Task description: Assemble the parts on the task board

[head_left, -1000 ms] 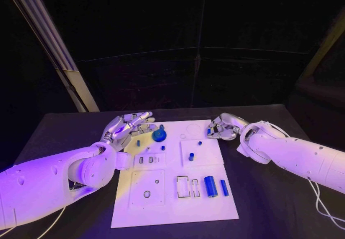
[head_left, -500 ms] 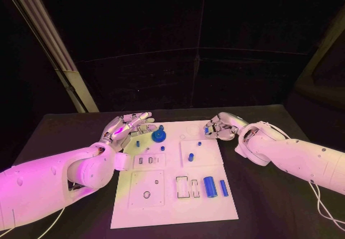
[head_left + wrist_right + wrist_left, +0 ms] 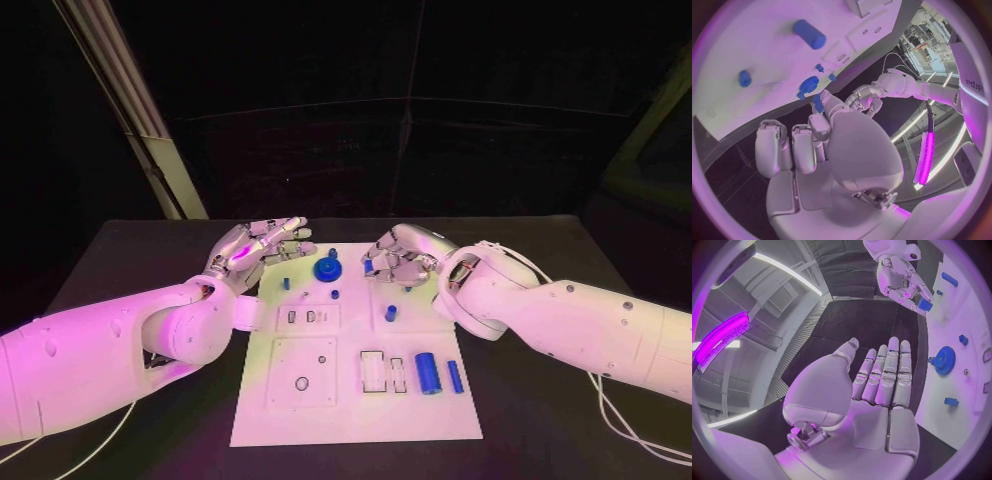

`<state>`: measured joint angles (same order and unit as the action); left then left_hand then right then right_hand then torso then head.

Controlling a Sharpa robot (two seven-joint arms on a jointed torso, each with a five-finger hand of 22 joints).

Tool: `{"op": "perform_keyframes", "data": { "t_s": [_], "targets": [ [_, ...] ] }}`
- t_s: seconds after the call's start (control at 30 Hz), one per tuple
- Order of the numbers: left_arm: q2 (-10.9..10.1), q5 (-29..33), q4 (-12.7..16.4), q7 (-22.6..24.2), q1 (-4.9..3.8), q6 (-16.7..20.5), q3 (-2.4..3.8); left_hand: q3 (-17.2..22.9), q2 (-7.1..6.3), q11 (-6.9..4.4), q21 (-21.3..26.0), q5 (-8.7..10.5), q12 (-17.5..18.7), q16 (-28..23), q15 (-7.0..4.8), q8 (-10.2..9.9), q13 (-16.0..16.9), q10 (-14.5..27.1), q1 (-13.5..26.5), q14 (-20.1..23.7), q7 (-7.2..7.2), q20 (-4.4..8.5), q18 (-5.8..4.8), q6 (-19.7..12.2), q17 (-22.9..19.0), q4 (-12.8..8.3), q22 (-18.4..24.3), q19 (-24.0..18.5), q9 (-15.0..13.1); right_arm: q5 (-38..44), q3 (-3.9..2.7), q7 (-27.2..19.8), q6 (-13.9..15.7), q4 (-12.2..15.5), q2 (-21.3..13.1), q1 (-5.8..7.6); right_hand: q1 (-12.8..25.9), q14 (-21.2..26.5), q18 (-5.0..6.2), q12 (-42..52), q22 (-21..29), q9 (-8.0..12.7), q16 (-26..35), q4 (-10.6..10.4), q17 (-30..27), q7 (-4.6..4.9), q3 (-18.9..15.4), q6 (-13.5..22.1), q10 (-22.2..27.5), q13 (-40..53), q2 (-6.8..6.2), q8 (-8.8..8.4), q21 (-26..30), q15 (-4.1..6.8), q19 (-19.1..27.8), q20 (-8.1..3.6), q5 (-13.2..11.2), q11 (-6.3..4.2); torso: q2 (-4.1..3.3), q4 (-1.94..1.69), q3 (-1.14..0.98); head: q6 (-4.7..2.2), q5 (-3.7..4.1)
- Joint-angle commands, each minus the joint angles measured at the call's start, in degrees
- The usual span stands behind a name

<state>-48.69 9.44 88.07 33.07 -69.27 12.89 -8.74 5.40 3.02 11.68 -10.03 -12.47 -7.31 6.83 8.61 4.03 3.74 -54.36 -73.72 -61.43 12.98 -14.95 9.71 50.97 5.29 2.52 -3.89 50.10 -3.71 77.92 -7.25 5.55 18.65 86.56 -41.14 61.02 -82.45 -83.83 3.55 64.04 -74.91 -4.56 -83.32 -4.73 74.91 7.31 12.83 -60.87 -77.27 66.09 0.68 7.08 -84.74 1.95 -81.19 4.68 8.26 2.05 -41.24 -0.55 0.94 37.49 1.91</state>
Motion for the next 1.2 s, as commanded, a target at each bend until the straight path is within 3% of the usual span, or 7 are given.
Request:
{"op": "perform_keyframes", "data": {
  "t_s": [0.03,0.2,0.27,0.37,0.67,0.87,1.2],
  "targets": [
    [-0.1,0.0,-0.2,0.6,-0.26,-0.1,0.06,0.3,0.21,-0.03,0.3,-0.30,0.1,-0.2,0.21,-0.1,-0.1,0.2,-0.3,0.3,1.88,-0.29,0.84,-0.5,-0.1,0.0,0.1,0.1,0.0,5.4,-0.01,5.7,-3.6,0.5,2.2,0.15,0.8,-3.7,-0.55,-0.4,-1.7,-0.2,0.3,-1.1,3.7,-0.36,1.6,-0.3,0.4,0.0,-0.30,-0.22,-0.1,0.08,0.1,-0.29,0.5,-0.10,0.14,-0.36,0.23,0.65,-0.49],
    [-0.2,0.0,-0.4,0.8,-0.57,0.0,0.07,0.3,0.21,-0.03,0.3,-0.30,0.1,-0.2,0.21,-0.1,-0.1,0.2,-0.3,0.3,1.88,-0.29,0.84,-0.5,-0.1,0.0,0.1,0.1,0.0,7.9,0.03,7.3,-6.0,-0.2,5.7,0.17,1.2,-3.7,-0.53,-0.6,-1.6,-0.2,0.4,-1.1,3.5,-0.36,1.8,-0.4,0.5,-0.2,-0.70,-0.22,-0.1,0.06,0.2,-0.26,0.5,-0.08,0.21,-0.26,0.29,1.20,-1.29],
    [-0.1,0.0,-0.5,0.9,-0.71,0.0,0.07,0.3,0.21,-0.03,0.3,-0.30,0.1,-0.2,0.21,-0.1,-0.1,0.2,-0.3,0.3,1.88,-0.29,0.84,-0.5,-0.1,0.0,0.1,0.1,0.0,8.6,0.06,7.5,-6.6,-0.8,6.9,0.16,1.3,-3.7,-0.53,-0.7,-1.6,-0.2,0.4,-1.1,3.5,-0.35,1.8,-0.4,0.6,-0.2,-0.85,-0.23,-0.1,0.06,0.2,-0.26,0.5,-0.08,0.16,-0.14,0.20,1.29,-1.58],
    [0.0,0.2,-0.6,1.0,-0.87,0.1,0.07,0.3,0.21,-0.03,0.3,-0.30,0.1,-0.2,0.21,-0.1,-0.1,0.2,-0.3,0.3,1.88,-0.29,0.84,-0.5,-0.1,0.0,0.1,0.1,0.0,9.6,0.14,7.6,-7.0,-1.7,8.7,0.11,1.3,-3.7,-0.53,-0.7,-1.6,-0.2,0.4,-1.1,3.5,-0.35,1.9,-0.4,0.6,-0.3,-0.89,-0.24,-0.1,0.06,0.2,-0.25,0.5,-0.08,0.21,-0.17,0.30,1.52,-1.83],
    [0.2,0.3,-0.8,1.2,-1.03,0.2,0.07,0.3,0.21,-0.03,0.3,-0.30,0.1,-0.2,0.21,-0.1,-0.1,0.2,-0.3,0.3,1.88,-0.29,0.84,-0.5,-0.1,0.0,0.1,0.1,0.0,11.5,2.35,7.3,-7.4,-3.3,11.4,-0.10,1.6,-3.7,-0.52,-1.0,-1.5,-0.2,0.5,-1.1,3.4,-0.34,2.0,-0.4,0.7,-0.5,-1.19,-0.31,-0.1,0.05,0.2,-0.24,0.4,-0.07,0.12,-0.23,0.19,1.88,-2.36],
    [0.3,0.3,-0.8,1.2,-1.05,0.2,0.07,0.3,0.21,-0.03,0.3,-0.30,0.1,-0.2,0.21,-0.1,-0.1,0.2,-0.3,0.3,1.88,-0.29,0.84,-0.5,-0.1,0.0,0.1,0.1,0.0,12.1,2.83,7.1,-7.5,-4.3,12.4,-0.37,1.6,-3.7,-0.52,-1.0,-1.5,-0.2,0.5,-1.1,3.4,-0.34,2.0,-0.4,0.7,-0.5,-1.19,-0.31,-0.1,0.05,0.2,-0.24,0.4,-0.07,0.11,-0.26,0.16,2.07,-2.45],
    [0.5,0.3,-0.8,1.1,-1.06,0.1,0.07,0.3,0.21,-0.03,0.3,-0.30,0.1,-0.2,0.21,-0.1,-0.1,0.2,-0.3,0.3,1.88,-0.29,0.84,-0.5,-0.1,0.0,0.1,0.1,0.0,12.7,3.06,6.9,-8.0,-5.3,13.2,-0.62,1.6,-3.7,-0.51,-1.0,-1.5,-0.2,0.6,-1.1,3.3,-0.34,2.0,-0.4,0.8,-0.5,-1.24,-0.32,0.0,0.05,0.3,-0.24,0.3,-0.07,0.16,-0.18,0.16,2.49,-2.78]
  ]
}}
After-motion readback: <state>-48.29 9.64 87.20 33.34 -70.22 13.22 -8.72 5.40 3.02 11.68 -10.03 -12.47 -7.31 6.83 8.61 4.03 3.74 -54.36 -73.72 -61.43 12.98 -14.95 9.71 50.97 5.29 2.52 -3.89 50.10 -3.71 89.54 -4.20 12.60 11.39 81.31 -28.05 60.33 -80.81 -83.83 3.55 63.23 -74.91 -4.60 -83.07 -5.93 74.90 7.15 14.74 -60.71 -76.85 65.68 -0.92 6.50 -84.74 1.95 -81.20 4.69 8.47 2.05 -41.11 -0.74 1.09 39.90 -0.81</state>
